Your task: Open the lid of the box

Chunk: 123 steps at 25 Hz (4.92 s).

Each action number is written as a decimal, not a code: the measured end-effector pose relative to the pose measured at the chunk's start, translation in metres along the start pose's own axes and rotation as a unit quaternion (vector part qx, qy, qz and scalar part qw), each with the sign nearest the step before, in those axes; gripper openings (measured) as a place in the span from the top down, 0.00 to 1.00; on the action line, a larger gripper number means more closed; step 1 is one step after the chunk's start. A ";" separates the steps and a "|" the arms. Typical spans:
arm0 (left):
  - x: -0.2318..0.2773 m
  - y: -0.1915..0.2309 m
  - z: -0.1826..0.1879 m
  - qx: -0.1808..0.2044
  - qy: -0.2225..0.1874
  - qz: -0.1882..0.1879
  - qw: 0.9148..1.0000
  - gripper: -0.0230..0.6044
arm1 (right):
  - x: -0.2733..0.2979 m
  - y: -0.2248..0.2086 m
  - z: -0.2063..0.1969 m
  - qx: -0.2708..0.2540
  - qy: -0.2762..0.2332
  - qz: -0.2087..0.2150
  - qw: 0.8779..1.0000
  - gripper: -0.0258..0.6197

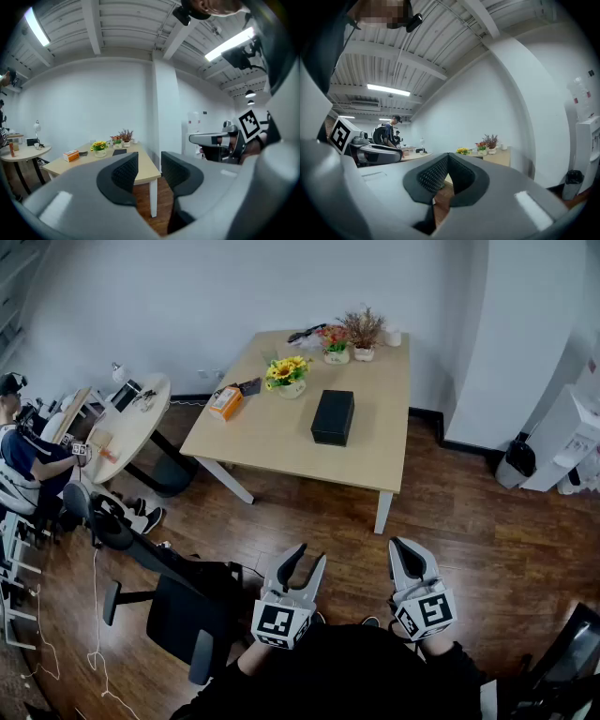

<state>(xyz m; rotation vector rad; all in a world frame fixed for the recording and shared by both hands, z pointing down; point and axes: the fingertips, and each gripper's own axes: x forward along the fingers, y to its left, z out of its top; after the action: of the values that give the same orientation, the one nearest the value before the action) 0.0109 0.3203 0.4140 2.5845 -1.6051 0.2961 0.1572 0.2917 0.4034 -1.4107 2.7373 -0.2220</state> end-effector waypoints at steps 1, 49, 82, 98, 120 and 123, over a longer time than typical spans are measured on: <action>0.005 0.001 0.002 -0.004 -0.003 0.002 1.000 0.75 | 0.002 -0.005 0.002 -0.002 -0.002 0.002 1.000 0.96; 0.419 0.268 -0.107 0.051 0.187 -0.149 0.970 0.43 | 0.421 -0.182 -0.171 -0.088 0.315 -0.024 0.945 0.45; 0.411 0.215 -0.153 -0.006 0.233 -0.166 0.958 0.50 | 0.401 -0.165 -0.191 0.023 0.334 0.086 0.938 0.54; 0.403 0.208 -0.098 0.253 0.163 -0.150 0.942 0.48 | 0.400 -0.163 -0.189 -0.056 0.345 0.078 0.934 0.57; 0.407 0.202 -0.096 0.300 0.141 -0.147 0.932 0.81 | 0.417 -0.119 -0.142 -0.103 0.316 0.113 0.936 0.75; 0.405 0.206 -0.093 0.247 0.138 -0.138 0.949 0.82 | 0.415 -0.121 -0.133 -0.086 0.300 0.103 0.944 0.76</action>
<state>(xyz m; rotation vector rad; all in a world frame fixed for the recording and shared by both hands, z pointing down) -0.0096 -0.1113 0.5832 2.8917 -1.1663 1.1020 -0.0019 -0.1012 0.5604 -1.2331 3.4481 -0.4846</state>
